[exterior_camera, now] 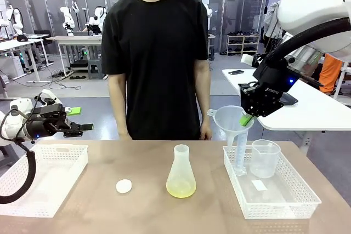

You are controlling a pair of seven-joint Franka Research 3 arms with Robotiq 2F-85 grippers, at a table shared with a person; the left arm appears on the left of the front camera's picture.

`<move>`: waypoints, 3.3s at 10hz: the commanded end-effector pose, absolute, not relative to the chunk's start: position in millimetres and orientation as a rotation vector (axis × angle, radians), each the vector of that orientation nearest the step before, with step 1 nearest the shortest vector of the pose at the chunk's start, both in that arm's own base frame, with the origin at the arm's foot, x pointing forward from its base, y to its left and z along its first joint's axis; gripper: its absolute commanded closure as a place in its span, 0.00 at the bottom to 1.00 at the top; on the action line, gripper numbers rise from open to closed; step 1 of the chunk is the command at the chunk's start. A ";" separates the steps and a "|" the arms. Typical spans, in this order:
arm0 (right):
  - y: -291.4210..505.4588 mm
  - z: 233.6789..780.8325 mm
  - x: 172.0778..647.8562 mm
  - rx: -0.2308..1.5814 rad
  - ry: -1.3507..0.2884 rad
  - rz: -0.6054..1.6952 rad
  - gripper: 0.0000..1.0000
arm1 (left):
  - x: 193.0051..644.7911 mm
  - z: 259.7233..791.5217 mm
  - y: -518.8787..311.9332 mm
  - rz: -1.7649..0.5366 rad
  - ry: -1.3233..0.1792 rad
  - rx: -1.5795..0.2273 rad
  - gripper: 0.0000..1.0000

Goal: Prepare the solutions needed for the experiment.
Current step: Once the solution is in the Big flask , pick up the Plastic Funnel and place it back into the right Organizing basket, then when the human places the Big flask in the center of the table, pick up the Big flask and place it in the left Organizing basket.

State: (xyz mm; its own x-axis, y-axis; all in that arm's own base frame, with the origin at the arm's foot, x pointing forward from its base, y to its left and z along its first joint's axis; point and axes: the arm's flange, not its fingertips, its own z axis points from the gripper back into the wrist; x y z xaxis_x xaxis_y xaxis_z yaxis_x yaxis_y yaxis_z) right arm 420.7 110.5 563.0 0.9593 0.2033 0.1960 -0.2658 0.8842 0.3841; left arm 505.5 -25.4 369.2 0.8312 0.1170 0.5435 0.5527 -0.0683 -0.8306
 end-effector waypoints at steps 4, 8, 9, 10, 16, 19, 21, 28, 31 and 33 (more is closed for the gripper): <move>46.5 512.3 398.7 0.402 -0.019 0.047 0.96 | 503.6 369.2 -26.5 -0.398 -0.534 -1.599 0.00; -5.7 457.6 394.5 0.438 0.094 -0.196 0.96 | 503.6 369.2 -26.5 -0.398 -0.534 -1.599 0.00; -11.6 447.7 399.4 0.450 0.108 -0.239 0.96 | 503.6 369.2 -26.5 -0.398 -0.534 -1.599 0.00; -13.9 442.0 406.8 0.435 0.107 -0.264 0.96 | 503.6 369.2 -26.5 -0.398 -0.534 -1.599 0.00; -19.2 418.7 452.5 0.362 0.136 -0.391 0.96 | 503.6 369.2 -26.5 -0.398 -0.534 -1.599 0.00; -11.3 405.1 463.7 0.357 0.141 -0.426 0.77 | 503.6 369.2 -26.5 -0.398 -0.534 -1.599 0.00; -8.5 397.1 467.7 0.365 0.133 -0.420 0.58 | 503.6 369.2 -26.5 -0.398 -0.534 -1.599 0.00; -13.7 394.6 462.9 0.370 0.148 -0.392 0.41 | 503.6 369.2 -26.5 -0.398 -0.534 -1.599 0.00; -13.7 394.6 462.9 0.370 0.148 -0.392 0.41 | 503.6 369.2 -26.5 -0.398 -0.534 -1.599 0.00; -13.7 394.6 462.9 0.370 0.148 -0.392 0.41 | 503.6 369.2 -26.5 -0.398 -0.534 -1.599 0.00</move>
